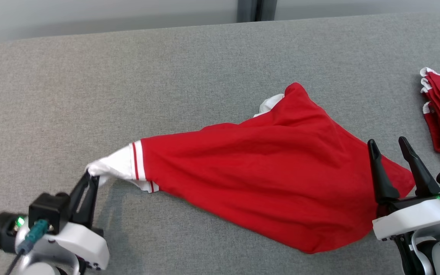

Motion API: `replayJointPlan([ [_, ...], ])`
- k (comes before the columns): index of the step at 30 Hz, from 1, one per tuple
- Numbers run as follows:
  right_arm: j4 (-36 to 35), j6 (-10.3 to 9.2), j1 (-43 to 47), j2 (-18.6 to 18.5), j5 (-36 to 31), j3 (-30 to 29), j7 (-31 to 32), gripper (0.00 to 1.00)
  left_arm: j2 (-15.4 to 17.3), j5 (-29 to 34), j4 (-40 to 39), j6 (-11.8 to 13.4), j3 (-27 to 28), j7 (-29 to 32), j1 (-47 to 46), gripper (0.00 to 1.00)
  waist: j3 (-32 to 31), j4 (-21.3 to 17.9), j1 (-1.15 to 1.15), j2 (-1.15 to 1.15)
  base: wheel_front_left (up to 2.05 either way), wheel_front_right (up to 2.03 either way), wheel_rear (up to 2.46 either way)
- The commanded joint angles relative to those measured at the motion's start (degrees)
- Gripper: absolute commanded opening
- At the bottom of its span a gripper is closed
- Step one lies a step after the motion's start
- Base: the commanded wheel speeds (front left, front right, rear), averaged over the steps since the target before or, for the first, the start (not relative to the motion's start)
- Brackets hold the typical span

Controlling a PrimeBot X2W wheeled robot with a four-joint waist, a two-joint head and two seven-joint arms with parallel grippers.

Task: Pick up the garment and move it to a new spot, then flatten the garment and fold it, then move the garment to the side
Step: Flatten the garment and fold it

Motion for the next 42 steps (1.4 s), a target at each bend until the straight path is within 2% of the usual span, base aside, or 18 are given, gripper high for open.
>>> replayJointPlan([
  [1, -0.25, 0.02, -0.45, -0.50, 0.22, -0.06, 0.21, 1.00, -1.68, -2.05, 2.08, -0.01, 0.44, -1.85, 1.71, 0.00, -0.01, 0.04, 0.00, 0.00, 0.00, 0.00, 0.00],
  [4, -0.42, 0.02, -0.46, -0.78, 0.35, 0.05, 0.59, 1.00, -4.59, -4.71, 6.16, -0.90, 0.68, -4.76, 3.09, 0.00, -0.20, 0.16, 0.00, 0.00, 0.00, 0.00, 0.00],
  [5, -0.48, 0.02, -0.41, -0.88, 0.35, 0.13, 0.59, 1.00, -5.74, -5.57, 7.63, -1.15, 0.76, -5.79, 3.44, 0.22, -0.37, 0.19, 0.00, 0.00, 0.00, 0.00, 0.00],
  [6, -0.49, 0.02, -0.32, -0.91, 0.35, 0.20, 0.63, 1.00, -6.81, -6.33, 9.22, -1.59, 0.92, -6.87, 3.63, 0.79, -0.56, 0.22, 0.00, 0.00, 0.00, 0.00, 0.00],
  [7, -0.49, 0.02, -0.16, -0.96, 0.35, 0.22, 0.66, 1.00, -7.84, -7.00, 10.57, -2.00, 0.82, -7.74, 3.69, 1.00, -0.83, 0.29, 0.00, 0.00, 0.00, 0.00, 0.00],
  [9, -0.48, 0.02, 0.26, -1.09, 0.26, 0.44, 0.80, 1.00, -9.31, -7.81, 13.07, -2.56, 0.92, -9.05, 3.66, 1.00, -1.56, 0.42, 0.00, 0.00, 0.00, 0.00, 0.00],
  [15, -0.71, 0.02, 1.28, -1.42, 0.06, 1.08, 1.15, 1.00, -11.49, -9.19, 18.97, -1.99, 2.92, -11.20, 4.48, 1.00, -3.83, 0.69, 0.00, 0.00, 0.00, 0.00, 0.00],
  [20, -1.05, 0.02, 1.90, -1.71, -0.24, 1.18, 1.32, 1.00, -12.39, -9.90, 19.48, -1.84, 6.55, -12.32, 4.88, 1.00, -5.33, 0.95, 0.00, 0.00, 0.00, 0.00, 0.00],
  [27, -1.19, 0.02, 3.90, -1.63, -0.68, 1.44, 1.74, 1.00, -14.15, -6.97, 12.96, -2.07, 11.78, -12.57, 6.27, 1.00, -8.35, 1.15, 0.00, 0.00, 0.00, 0.00, 0.00],
  [33, -1.21, 0.02, 5.12, -1.48, -0.73, 1.83, 2.10, 1.00, -13.78, -5.20, 8.11, -0.87, 11.77, -12.50, 7.83, 1.00, -9.73, 0.98, 0.00, 0.00, 0.00, 0.00, 0.00],
  [42, -1.07, 0.02, 5.80, -1.19, -0.46, 1.78, 2.21, 1.00, -13.32, -4.69, 5.52, 0.53, 10.99, -11.16, 9.24, 1.00, -10.55, 1.11, 0.00, 0.00, 0.00, 0.00, 0.00],
])
